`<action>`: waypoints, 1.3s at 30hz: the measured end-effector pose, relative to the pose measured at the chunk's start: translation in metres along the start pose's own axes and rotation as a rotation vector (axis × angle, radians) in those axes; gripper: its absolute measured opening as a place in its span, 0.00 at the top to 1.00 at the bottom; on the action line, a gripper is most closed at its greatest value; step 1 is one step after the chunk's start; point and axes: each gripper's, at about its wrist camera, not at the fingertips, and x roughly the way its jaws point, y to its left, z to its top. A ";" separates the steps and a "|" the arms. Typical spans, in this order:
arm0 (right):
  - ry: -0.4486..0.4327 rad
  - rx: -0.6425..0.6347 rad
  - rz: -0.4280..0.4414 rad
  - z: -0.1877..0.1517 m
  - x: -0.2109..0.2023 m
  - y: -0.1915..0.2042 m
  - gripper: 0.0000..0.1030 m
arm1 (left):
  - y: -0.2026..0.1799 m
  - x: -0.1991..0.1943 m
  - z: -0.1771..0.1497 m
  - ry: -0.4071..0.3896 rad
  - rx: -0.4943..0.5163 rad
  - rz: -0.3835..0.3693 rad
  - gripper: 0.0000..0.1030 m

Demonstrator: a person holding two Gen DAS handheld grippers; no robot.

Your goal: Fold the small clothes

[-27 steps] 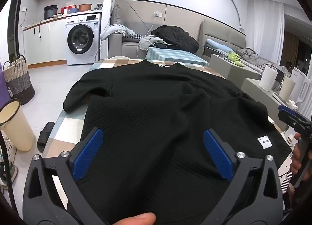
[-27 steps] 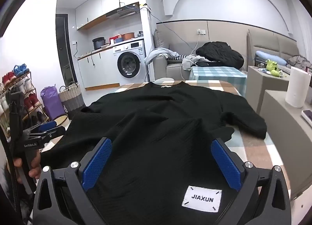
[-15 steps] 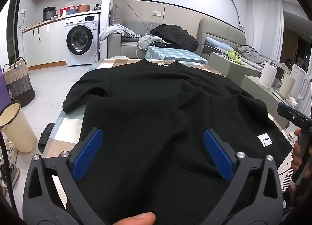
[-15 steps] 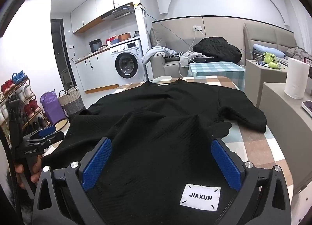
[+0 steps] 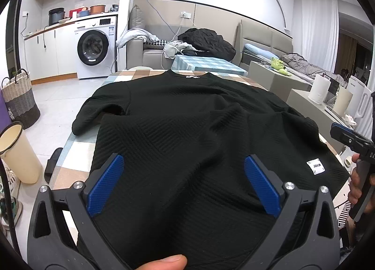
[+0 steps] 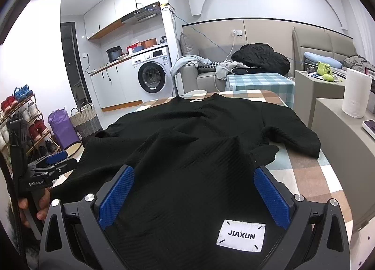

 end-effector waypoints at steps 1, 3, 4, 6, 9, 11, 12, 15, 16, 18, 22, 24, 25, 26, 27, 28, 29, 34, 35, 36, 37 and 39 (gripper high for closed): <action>0.004 -0.003 0.000 0.000 0.000 0.000 0.00 | -0.001 0.000 0.000 -0.001 0.001 0.001 0.01; 0.005 -0.006 -0.002 -0.001 0.008 0.000 0.00 | -0.001 0.000 0.001 0.001 0.001 -0.004 0.01; 0.006 -0.010 -0.003 -0.001 0.007 0.000 0.00 | -0.001 0.000 0.001 0.002 0.000 -0.004 0.01; 0.010 -0.015 -0.005 -0.001 0.008 0.000 0.00 | -0.001 0.000 0.001 0.005 0.000 -0.003 0.01; 0.015 -0.019 -0.010 -0.001 0.009 -0.002 0.00 | 0.001 0.000 0.002 0.008 -0.008 -0.002 0.01; 0.019 -0.018 -0.012 -0.002 0.009 0.001 0.00 | 0.002 -0.001 0.002 0.008 -0.011 0.000 0.01; 0.022 -0.017 -0.013 -0.002 0.010 0.000 0.00 | 0.003 -0.001 0.003 0.008 -0.015 0.003 0.01; 0.032 -0.016 -0.020 -0.004 0.012 0.000 0.00 | 0.007 -0.001 0.004 0.012 -0.026 0.008 0.01; 0.035 -0.016 -0.022 -0.004 0.013 0.000 0.00 | 0.008 -0.001 0.004 0.012 -0.029 0.010 0.01; 0.038 -0.016 -0.019 -0.004 0.014 -0.001 0.00 | 0.010 -0.001 0.004 0.014 -0.034 0.011 0.01; 0.042 -0.018 -0.022 -0.005 0.016 -0.001 0.00 | 0.011 -0.001 0.004 0.012 -0.030 0.012 0.01; 0.042 -0.017 -0.021 -0.005 0.015 -0.002 0.00 | 0.010 -0.002 0.004 0.011 -0.024 0.012 0.01; 0.042 -0.017 -0.021 -0.005 0.015 -0.001 0.00 | 0.010 -0.002 0.004 0.011 -0.021 0.012 0.01; 0.042 -0.016 -0.022 -0.005 0.015 -0.001 0.00 | 0.009 -0.002 0.005 0.010 -0.019 0.012 0.01; 0.041 -0.017 -0.024 -0.005 0.015 -0.001 0.00 | 0.009 -0.002 0.005 0.009 -0.016 0.011 0.01; 0.041 -0.017 -0.024 -0.005 0.016 -0.002 0.00 | 0.008 -0.002 0.005 0.009 -0.017 0.010 0.01; 0.041 -0.017 -0.025 -0.005 0.016 -0.002 0.00 | 0.008 -0.002 0.005 0.010 -0.014 0.011 0.01; 0.043 -0.014 -0.028 -0.003 0.018 -0.002 0.00 | 0.010 -0.001 0.005 0.019 -0.016 0.025 0.01; 0.045 -0.016 -0.032 -0.004 0.018 -0.002 0.00 | 0.011 0.000 0.005 0.022 -0.018 0.025 0.01; 0.053 -0.018 -0.037 -0.003 0.019 -0.002 0.00 | 0.012 0.000 0.005 0.025 -0.019 0.025 0.01; 0.059 -0.020 -0.042 -0.004 0.019 -0.003 0.00 | 0.014 0.000 0.004 0.023 -0.023 0.028 0.01; 0.066 -0.018 -0.056 -0.004 0.021 -0.004 0.00 | 0.018 0.001 0.005 0.029 -0.043 0.028 0.01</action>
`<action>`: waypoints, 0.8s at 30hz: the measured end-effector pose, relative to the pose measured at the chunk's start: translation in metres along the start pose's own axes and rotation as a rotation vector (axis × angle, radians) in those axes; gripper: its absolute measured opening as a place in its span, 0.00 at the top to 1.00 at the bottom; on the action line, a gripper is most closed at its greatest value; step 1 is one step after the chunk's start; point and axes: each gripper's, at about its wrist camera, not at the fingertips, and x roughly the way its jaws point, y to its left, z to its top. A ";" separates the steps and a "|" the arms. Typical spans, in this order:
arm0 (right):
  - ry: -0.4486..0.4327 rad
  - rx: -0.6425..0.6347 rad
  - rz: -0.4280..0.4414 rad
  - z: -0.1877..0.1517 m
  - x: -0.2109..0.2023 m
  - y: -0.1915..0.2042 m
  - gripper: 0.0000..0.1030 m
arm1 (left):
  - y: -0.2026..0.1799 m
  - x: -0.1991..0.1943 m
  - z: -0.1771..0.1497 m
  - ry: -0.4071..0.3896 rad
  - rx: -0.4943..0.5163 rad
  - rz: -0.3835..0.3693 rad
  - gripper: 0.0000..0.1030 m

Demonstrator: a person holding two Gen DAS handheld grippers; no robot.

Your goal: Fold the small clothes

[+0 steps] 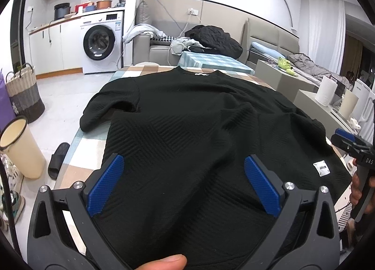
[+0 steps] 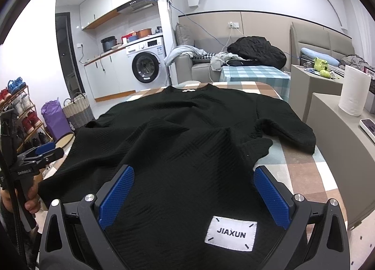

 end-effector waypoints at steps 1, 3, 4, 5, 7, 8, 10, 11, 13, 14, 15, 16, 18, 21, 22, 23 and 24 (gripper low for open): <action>0.005 0.001 -0.005 0.000 0.001 -0.003 0.00 | 0.002 0.001 0.000 0.006 -0.010 -0.004 0.01; 0.015 -0.006 -0.025 0.001 0.002 -0.004 0.00 | 0.005 0.001 0.002 0.017 -0.024 -0.006 0.01; 0.018 -0.015 -0.039 0.001 0.003 -0.004 0.00 | 0.006 0.002 0.004 0.018 -0.026 0.002 0.01; 0.025 -0.028 -0.055 0.002 0.004 -0.004 0.00 | 0.008 0.002 0.005 0.017 -0.029 0.011 0.01; 0.034 -0.043 -0.072 0.005 0.006 -0.005 0.00 | 0.010 0.002 0.009 0.018 -0.037 0.017 0.01; 0.036 -0.049 -0.079 0.007 0.006 -0.004 0.00 | 0.012 0.002 0.011 0.018 -0.043 0.018 0.01; 0.040 -0.057 -0.084 0.011 0.008 -0.003 0.00 | 0.015 0.004 0.017 0.024 -0.054 0.030 0.01; 0.043 -0.061 -0.080 0.013 0.009 -0.003 0.00 | 0.016 0.005 0.019 0.026 -0.058 0.038 0.01; 0.051 -0.062 -0.072 0.018 0.013 -0.003 0.00 | 0.018 0.009 0.024 0.034 -0.062 0.050 0.01; 0.058 -0.060 -0.067 0.020 0.015 -0.004 0.00 | 0.020 0.012 0.028 0.042 -0.062 0.059 0.01; 0.066 -0.053 -0.061 0.022 0.017 -0.004 0.00 | 0.021 0.014 0.030 0.046 -0.062 0.065 0.01; 0.075 -0.043 -0.053 0.025 0.020 -0.006 0.00 | 0.022 0.017 0.033 0.052 -0.063 0.074 0.01; 0.079 -0.037 -0.052 0.029 0.023 -0.009 0.00 | 0.024 0.021 0.038 0.058 -0.067 0.079 0.01; 0.078 -0.017 -0.082 0.036 0.026 -0.018 0.00 | 0.027 0.025 0.045 0.062 -0.065 0.082 0.01; 0.083 0.000 -0.088 0.038 0.028 -0.022 0.00 | 0.027 0.026 0.047 0.062 -0.059 0.085 0.01; 0.088 0.011 -0.087 0.040 0.029 -0.025 0.00 | 0.027 0.028 0.050 0.063 -0.054 0.088 0.01; 0.090 0.020 -0.086 0.041 0.030 -0.028 0.00 | 0.027 0.029 0.051 0.063 -0.048 0.090 0.01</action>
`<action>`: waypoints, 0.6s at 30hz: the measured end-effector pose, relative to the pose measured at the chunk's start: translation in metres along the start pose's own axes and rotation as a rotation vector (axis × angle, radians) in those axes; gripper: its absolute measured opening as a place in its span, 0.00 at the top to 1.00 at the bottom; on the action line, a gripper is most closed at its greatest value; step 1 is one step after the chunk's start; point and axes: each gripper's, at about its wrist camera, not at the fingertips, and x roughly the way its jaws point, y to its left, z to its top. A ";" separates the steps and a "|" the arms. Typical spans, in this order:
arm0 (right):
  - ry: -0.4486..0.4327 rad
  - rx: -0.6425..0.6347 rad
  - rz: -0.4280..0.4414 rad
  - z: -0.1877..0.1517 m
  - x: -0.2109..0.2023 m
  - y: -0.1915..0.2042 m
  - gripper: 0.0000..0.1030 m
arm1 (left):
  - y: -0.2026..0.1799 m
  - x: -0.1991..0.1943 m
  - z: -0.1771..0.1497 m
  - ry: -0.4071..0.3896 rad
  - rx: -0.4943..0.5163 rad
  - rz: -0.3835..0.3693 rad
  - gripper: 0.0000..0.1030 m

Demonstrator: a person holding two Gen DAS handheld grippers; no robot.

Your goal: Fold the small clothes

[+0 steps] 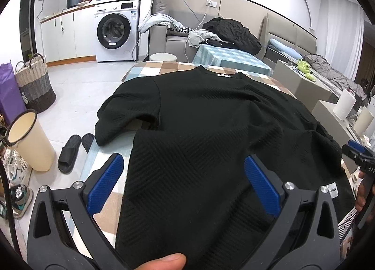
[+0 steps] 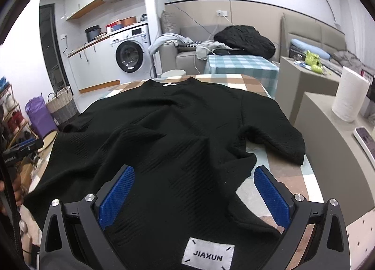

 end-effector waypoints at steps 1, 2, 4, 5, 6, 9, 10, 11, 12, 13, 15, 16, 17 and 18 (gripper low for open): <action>0.000 0.009 -0.003 0.001 0.001 -0.002 0.00 | -0.001 0.001 0.002 0.001 0.007 0.004 0.01; 0.003 0.019 -0.012 0.003 0.001 -0.006 0.00 | -0.002 0.003 0.004 0.002 0.015 0.008 0.01; 0.006 0.039 -0.016 0.005 0.002 -0.011 0.00 | -0.004 0.007 0.008 0.008 0.027 0.012 0.01; 0.008 0.052 -0.012 0.006 0.003 -0.014 0.00 | -0.004 0.008 0.009 0.011 0.031 0.014 0.01; 0.013 0.061 -0.008 0.008 0.004 -0.016 0.00 | -0.005 0.010 0.010 0.015 0.035 0.015 0.01; 0.036 0.108 0.013 0.010 0.009 -0.028 0.00 | -0.004 0.019 0.013 0.037 0.044 0.018 0.01; 0.037 0.119 0.018 0.010 0.010 -0.032 0.00 | -0.003 0.022 0.014 0.049 0.045 0.020 0.01; 0.040 0.141 0.026 0.010 0.011 -0.037 0.01 | -0.001 0.025 0.015 0.060 0.043 0.019 0.01; 0.042 0.157 0.033 0.010 0.012 -0.039 0.03 | 0.000 0.029 0.016 0.074 0.038 0.018 0.01; 0.044 0.173 0.042 0.008 0.011 -0.044 0.07 | 0.003 0.031 0.016 0.089 0.026 0.012 0.02; 0.045 0.195 0.045 0.008 0.008 -0.052 0.07 | 0.009 0.034 0.015 0.102 0.005 0.005 0.03; 0.045 0.197 0.032 0.008 0.007 -0.056 0.07 | 0.012 0.037 0.015 0.112 -0.006 0.004 0.03; 0.051 0.197 0.023 0.007 0.008 -0.058 0.07 | 0.018 0.038 0.011 0.126 -0.012 0.009 0.04; 0.061 0.200 0.013 0.006 0.009 -0.060 0.07 | 0.022 0.040 0.010 0.140 -0.019 0.018 0.04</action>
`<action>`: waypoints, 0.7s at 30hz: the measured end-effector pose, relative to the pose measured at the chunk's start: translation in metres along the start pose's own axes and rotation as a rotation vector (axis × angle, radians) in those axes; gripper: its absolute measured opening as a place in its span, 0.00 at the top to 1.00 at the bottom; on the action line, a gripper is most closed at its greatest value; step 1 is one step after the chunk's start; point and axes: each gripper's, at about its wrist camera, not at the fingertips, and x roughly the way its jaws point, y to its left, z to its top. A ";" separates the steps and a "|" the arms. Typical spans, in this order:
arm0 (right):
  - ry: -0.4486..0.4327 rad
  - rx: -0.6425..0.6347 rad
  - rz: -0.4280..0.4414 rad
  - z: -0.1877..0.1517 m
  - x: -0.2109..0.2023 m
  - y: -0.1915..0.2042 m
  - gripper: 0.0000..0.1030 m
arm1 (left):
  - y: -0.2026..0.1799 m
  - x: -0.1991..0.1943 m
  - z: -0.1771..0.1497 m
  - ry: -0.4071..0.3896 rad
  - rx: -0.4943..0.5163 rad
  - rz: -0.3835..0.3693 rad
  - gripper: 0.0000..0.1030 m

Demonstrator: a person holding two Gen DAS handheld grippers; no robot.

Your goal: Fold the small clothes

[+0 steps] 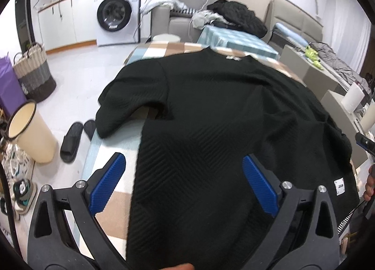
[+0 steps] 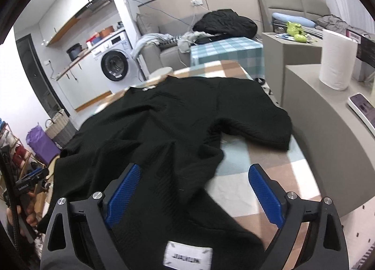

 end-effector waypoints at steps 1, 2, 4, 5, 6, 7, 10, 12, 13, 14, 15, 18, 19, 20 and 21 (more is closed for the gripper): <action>0.006 0.011 -0.011 0.000 0.001 -0.004 0.07 | 0.005 0.004 -0.001 0.017 -0.006 0.010 0.04; 0.015 0.031 -0.016 -0.001 0.002 -0.009 0.07 | 0.008 0.007 -0.002 0.032 -0.011 0.015 0.04; 0.036 0.068 0.000 -0.003 0.005 -0.018 0.07 | 0.018 0.015 -0.004 0.056 -0.033 0.010 0.05; 0.050 0.089 0.010 -0.005 0.007 -0.023 0.07 | 0.022 0.020 -0.004 0.066 -0.045 -0.002 0.06; 0.062 0.098 0.011 -0.006 0.010 -0.025 0.07 | 0.026 0.025 -0.002 0.079 -0.063 -0.011 0.07; 0.074 0.108 0.014 -0.008 0.013 -0.027 0.07 | 0.029 0.030 -0.001 0.085 -0.072 -0.018 0.09; 0.119 0.138 0.062 -0.010 0.022 -0.031 0.07 | 0.032 0.044 0.004 0.106 -0.087 -0.040 0.14; 0.137 0.147 0.089 -0.010 0.028 -0.030 0.07 | 0.033 0.055 0.008 0.131 -0.086 -0.044 0.24; 0.140 0.149 0.103 -0.010 0.031 -0.029 0.07 | 0.033 0.061 0.009 0.143 -0.085 -0.042 0.34; 0.148 0.150 0.111 -0.008 0.036 -0.028 0.10 | 0.033 0.067 0.010 0.156 -0.085 -0.041 0.39; 0.153 0.149 0.106 -0.007 0.040 -0.026 0.13 | 0.033 0.072 0.010 0.168 -0.084 -0.038 0.49; 0.183 0.139 0.110 -0.003 0.051 -0.020 0.38 | 0.032 0.080 0.008 0.189 -0.083 -0.037 0.87; 0.191 0.133 0.106 -0.003 0.054 -0.019 0.57 | 0.033 0.080 0.006 0.190 -0.085 -0.042 0.94; 0.199 0.125 0.094 -0.002 0.055 -0.017 0.75 | 0.033 0.078 0.003 0.185 -0.085 -0.048 0.95; 0.205 0.116 0.079 -0.003 0.056 -0.016 0.80 | 0.033 0.075 0.000 0.180 -0.078 -0.047 0.96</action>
